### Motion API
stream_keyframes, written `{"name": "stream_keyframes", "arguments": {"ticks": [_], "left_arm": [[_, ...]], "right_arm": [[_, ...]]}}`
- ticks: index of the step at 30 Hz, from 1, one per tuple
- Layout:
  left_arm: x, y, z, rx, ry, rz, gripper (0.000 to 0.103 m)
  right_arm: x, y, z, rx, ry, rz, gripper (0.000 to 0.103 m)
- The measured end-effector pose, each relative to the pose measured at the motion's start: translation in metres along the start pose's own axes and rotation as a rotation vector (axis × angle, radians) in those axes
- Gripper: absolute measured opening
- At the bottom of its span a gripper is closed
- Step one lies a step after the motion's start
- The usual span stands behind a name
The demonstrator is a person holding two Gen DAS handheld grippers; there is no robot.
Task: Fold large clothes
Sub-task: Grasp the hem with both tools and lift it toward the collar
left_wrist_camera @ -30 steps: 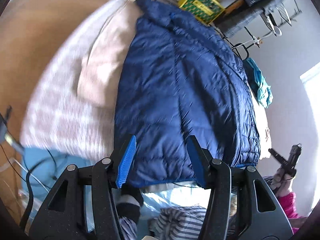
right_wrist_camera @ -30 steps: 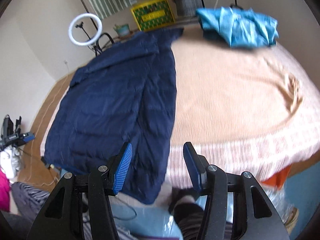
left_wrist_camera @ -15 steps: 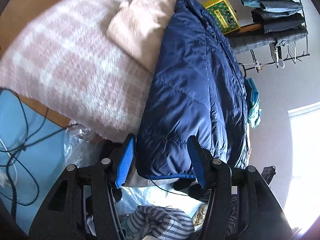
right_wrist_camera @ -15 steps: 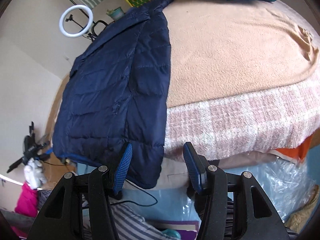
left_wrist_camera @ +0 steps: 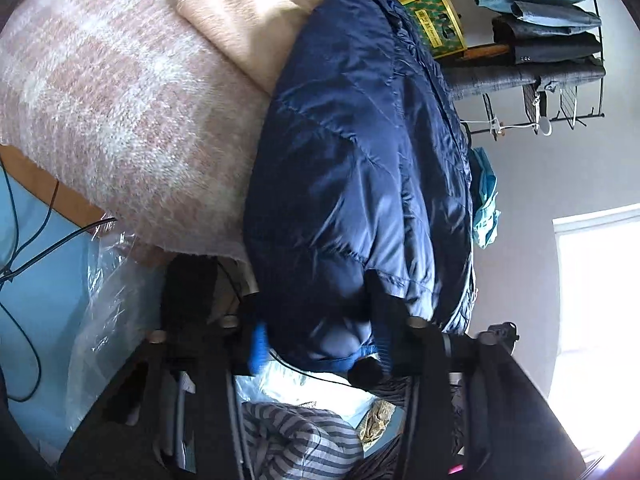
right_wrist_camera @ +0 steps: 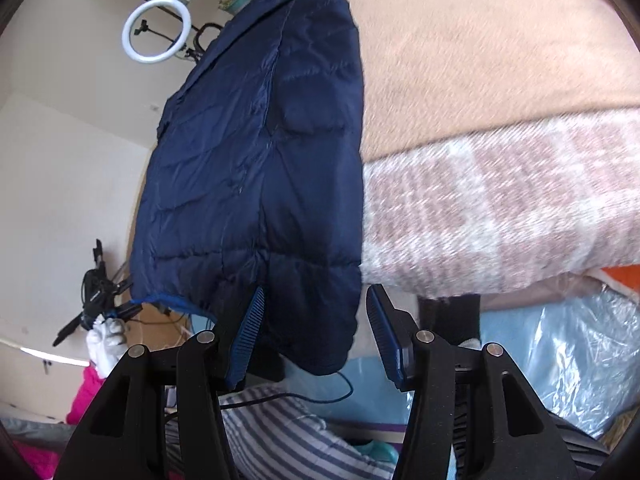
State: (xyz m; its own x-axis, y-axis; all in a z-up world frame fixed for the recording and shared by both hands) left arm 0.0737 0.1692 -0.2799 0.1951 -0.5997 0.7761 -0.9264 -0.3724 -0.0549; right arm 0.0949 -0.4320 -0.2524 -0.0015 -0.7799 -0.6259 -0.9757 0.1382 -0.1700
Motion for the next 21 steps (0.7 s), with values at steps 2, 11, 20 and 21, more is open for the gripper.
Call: {"name": "stream_keyframes", "arguments": {"ticks": [2, 11, 20, 21], "left_arm": [[0.005, 0.001, -0.004, -0.004, -0.005, 0.019, 0.026], [0.042, -0.001, -0.03, 0.067, -0.053, 0.111, 0.007], [0.11, -0.018, -0.073, 0.175, -0.009, 0.229, 0.006], [0.117, -0.022, -0.077, 0.187, -0.004, 0.236, 0.006]], "right_arm": [[-0.003, 0.001, 0.004, -0.024, -0.03, -0.002, 0.05], [-0.03, -0.003, -0.009, 0.016, -0.081, -0.076, 0.005], [-0.056, -0.019, -0.078, 0.219, -0.163, -0.105, 0.004], [-0.062, -0.022, -0.083, 0.239, -0.168, -0.112, 0.004]]}}
Point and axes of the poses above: each gripper's, at about its wrist camera, not at the fingertips, and z roughly the way its jaws point, x to its right, y to its underside, the point moved 2 cm from there along z, roughly the way its jaws point, and after that the axes turned 5 degrees about -x, right-handed, at the moved point
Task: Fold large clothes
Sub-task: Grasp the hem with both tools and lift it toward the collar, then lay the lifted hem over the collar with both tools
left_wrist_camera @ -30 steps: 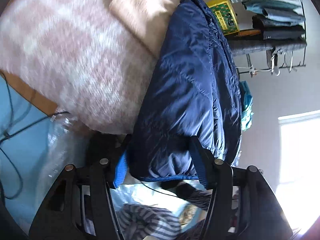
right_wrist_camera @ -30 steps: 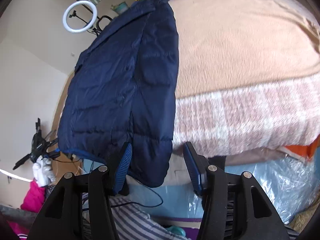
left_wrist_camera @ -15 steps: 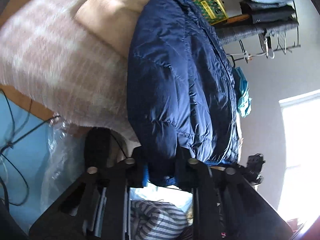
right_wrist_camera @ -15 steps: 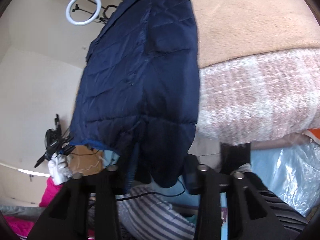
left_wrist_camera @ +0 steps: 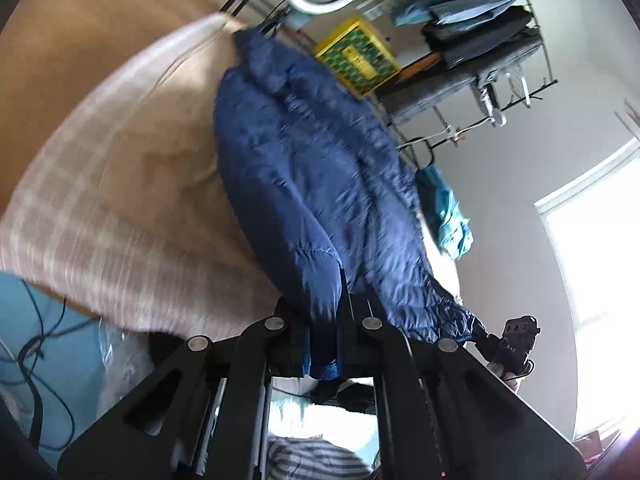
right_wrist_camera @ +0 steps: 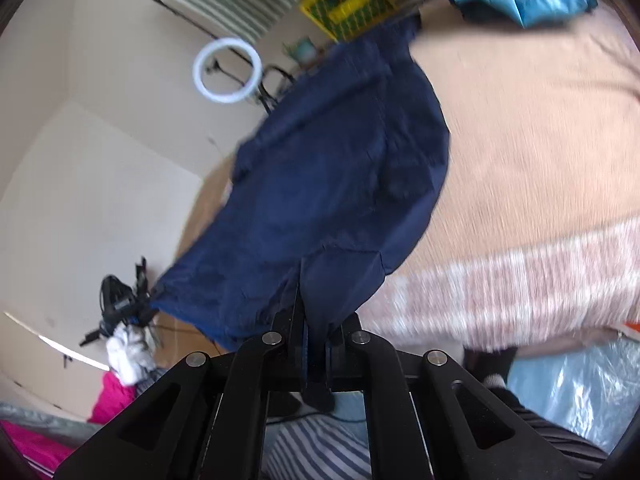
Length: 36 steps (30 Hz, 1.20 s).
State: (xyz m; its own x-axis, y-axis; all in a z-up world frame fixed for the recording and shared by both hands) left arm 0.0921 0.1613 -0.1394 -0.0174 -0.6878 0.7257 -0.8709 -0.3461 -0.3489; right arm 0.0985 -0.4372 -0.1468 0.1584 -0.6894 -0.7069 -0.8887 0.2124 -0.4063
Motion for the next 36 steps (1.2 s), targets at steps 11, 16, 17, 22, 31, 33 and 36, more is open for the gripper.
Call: {"name": "stream_keyframes", "arguments": {"ticks": [11, 16, 17, 22, 31, 33, 36], "left_arm": [[0.041, -0.074, 0.001, 0.071, -0.022, 0.072, 0.005], [0.055, -0.116, 0.012, 0.112, -0.038, 0.093, 0.005], [0.058, -0.124, 0.017, 0.116, -0.043, 0.094, 0.005], [0.063, -0.165, 0.042, 0.123, -0.052, 0.106, 0.005], [0.059, -0.25, 0.094, 0.147, -0.1, 0.109, 0.005], [0.055, -0.266, 0.107, 0.145, -0.116, 0.108, 0.005], [0.047, -0.291, 0.133, 0.139, -0.149, 0.107, 0.005]], "right_arm": [[-0.032, -0.053, -0.007, 0.11, 0.049, -0.068, 0.004], [-0.042, -0.089, -0.012, 0.139, 0.085, -0.107, 0.004], [-0.042, -0.098, -0.011, 0.142, 0.089, -0.112, 0.004], [-0.045, -0.14, 0.004, 0.155, 0.13, -0.141, 0.004], [-0.034, -0.225, 0.044, 0.174, 0.216, -0.149, 0.004], [-0.029, -0.243, 0.055, 0.168, 0.245, -0.153, 0.004], [-0.018, -0.271, 0.075, 0.162, 0.278, -0.152, 0.004]]}}
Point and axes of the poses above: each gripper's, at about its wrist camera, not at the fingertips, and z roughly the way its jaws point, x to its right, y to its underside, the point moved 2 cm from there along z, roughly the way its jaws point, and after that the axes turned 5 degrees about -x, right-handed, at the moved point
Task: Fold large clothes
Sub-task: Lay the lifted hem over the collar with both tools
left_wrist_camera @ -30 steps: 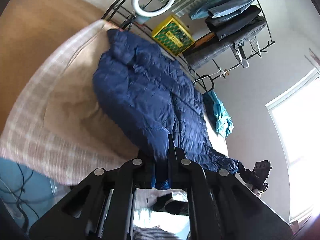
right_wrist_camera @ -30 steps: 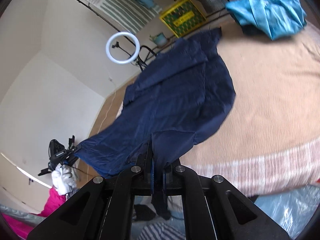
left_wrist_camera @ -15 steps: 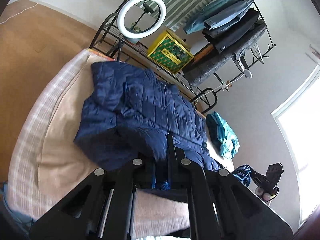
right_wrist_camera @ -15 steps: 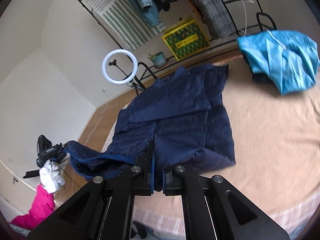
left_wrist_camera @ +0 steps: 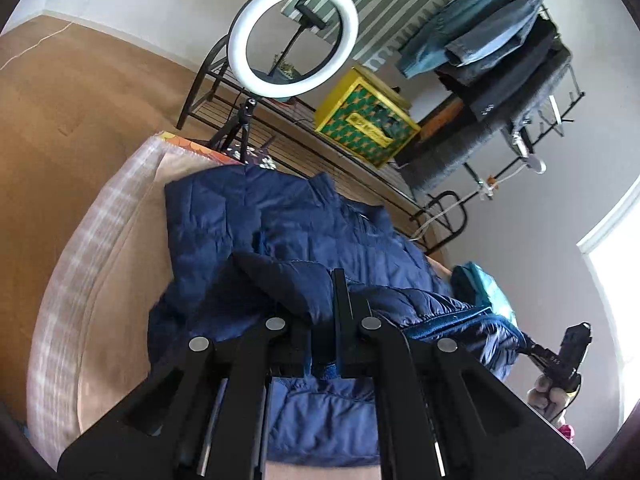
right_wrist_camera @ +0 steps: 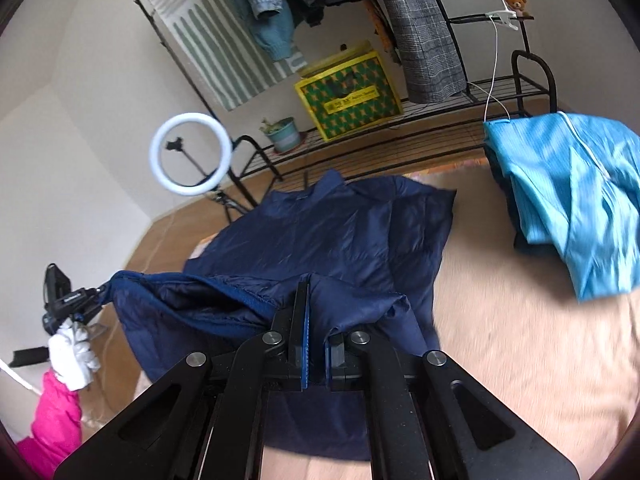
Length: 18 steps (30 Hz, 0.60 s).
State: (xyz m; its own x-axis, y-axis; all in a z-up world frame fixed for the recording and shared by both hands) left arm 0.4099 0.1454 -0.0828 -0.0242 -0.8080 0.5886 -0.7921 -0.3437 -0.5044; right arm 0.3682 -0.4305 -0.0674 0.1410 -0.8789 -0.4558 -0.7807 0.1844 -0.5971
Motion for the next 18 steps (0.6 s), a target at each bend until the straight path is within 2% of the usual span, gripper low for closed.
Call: {"name": "stream_keyframes", "arguments": {"ticks": [4, 9, 14, 18], "left_arm": [[-0.013, -0.022, 0.047, -0.025, -0.038, -0.012, 0.005], [-0.031, -0.038, 0.1, -0.056, -0.074, -0.021, 0.005], [-0.049, -0.039, 0.143, -0.093, -0.116, -0.023, 0.005], [-0.06, -0.039, 0.164, -0.124, -0.114, -0.038, 0.006]], "right_arm": [[0.013, -0.025, 0.042, -0.017, 0.041, 0.004, 0.004], [0.034, -0.038, 0.089, -0.052, 0.074, 0.034, 0.004], [0.053, -0.043, 0.131, -0.1, 0.114, 0.042, 0.004], [0.063, -0.044, 0.153, -0.132, 0.121, 0.036, 0.004]]}}
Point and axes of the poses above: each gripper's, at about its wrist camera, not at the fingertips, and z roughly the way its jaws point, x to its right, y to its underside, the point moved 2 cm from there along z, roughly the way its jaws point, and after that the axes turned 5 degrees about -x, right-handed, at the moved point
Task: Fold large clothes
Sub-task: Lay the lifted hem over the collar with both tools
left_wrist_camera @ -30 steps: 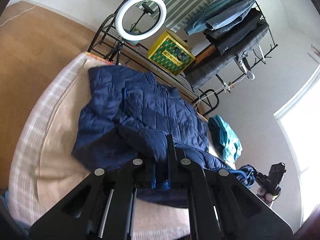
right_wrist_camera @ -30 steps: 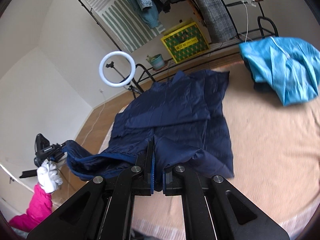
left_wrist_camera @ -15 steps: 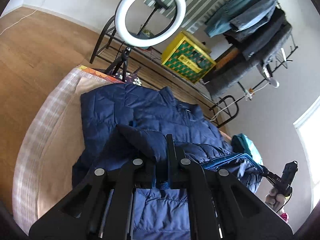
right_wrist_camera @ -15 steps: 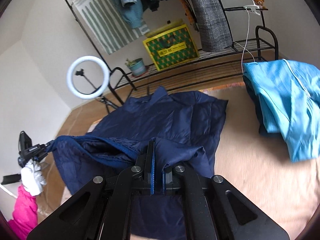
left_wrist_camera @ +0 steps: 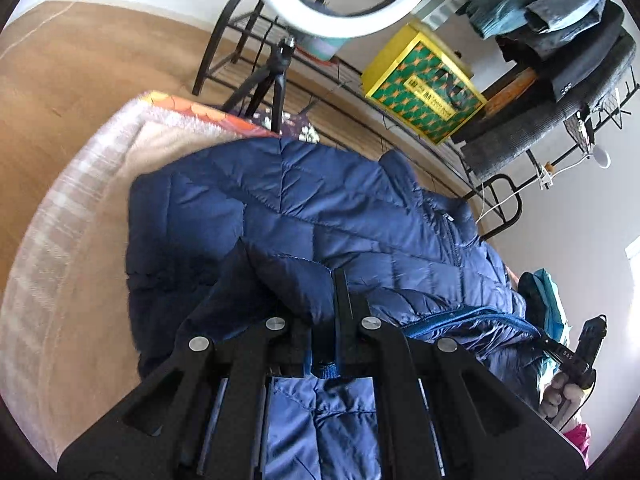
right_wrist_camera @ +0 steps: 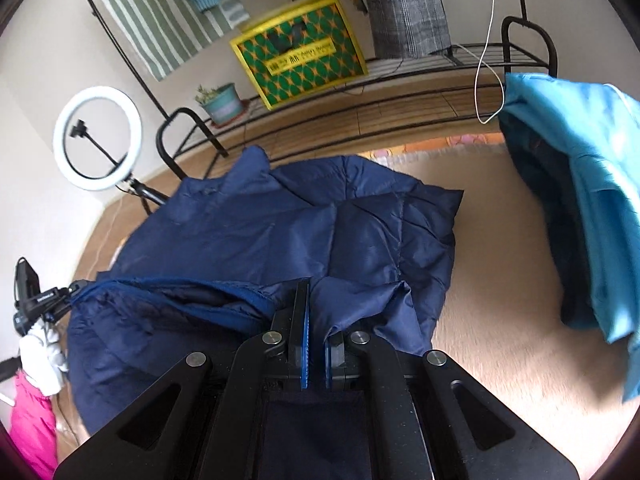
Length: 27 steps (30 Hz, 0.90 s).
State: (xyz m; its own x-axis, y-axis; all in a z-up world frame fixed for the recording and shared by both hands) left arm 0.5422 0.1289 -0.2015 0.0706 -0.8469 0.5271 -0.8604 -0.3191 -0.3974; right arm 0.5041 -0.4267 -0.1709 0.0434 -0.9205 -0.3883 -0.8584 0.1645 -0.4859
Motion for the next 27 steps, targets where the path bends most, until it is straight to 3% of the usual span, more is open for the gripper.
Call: {"name": "stream_keyframes", "arguments": {"ticks": [3, 7, 12, 17, 21, 23, 27], "left_arm": [[-0.005, -0.003, 0.007, -0.014, 0.021, -0.019, 0.01], [-0.008, -0.01, -0.001, -0.024, 0.087, -0.053, 0.036], [-0.009, -0.026, -0.032, 0.028, 0.16, -0.062, 0.044], [-0.004, -0.036, -0.051, 0.079, 0.06, 0.075, 0.044], [0.012, -0.026, -0.017, -0.035, -0.115, 0.314, 0.044], [0.016, -0.019, 0.003, -0.07, -0.195, 0.394, 0.044], [0.022, -0.016, 0.023, -0.082, -0.188, 0.429, 0.044]], "right_arm": [[0.004, -0.001, 0.008, -0.021, -0.013, -0.006, 0.004], [0.011, -0.004, 0.008, -0.054, -0.068, 0.004, 0.006], [0.023, -0.01, -0.002, -0.093, -0.182, 0.036, 0.014], [0.028, -0.007, -0.029, -0.02, -0.158, -0.06, 0.029], [0.025, -0.005, -0.028, 0.002, -0.105, -0.162, 0.031], [0.021, -0.005, -0.021, 0.003, -0.046, -0.21, 0.044], [0.019, -0.012, -0.007, 0.019, 0.022, -0.255, 0.053]]}}
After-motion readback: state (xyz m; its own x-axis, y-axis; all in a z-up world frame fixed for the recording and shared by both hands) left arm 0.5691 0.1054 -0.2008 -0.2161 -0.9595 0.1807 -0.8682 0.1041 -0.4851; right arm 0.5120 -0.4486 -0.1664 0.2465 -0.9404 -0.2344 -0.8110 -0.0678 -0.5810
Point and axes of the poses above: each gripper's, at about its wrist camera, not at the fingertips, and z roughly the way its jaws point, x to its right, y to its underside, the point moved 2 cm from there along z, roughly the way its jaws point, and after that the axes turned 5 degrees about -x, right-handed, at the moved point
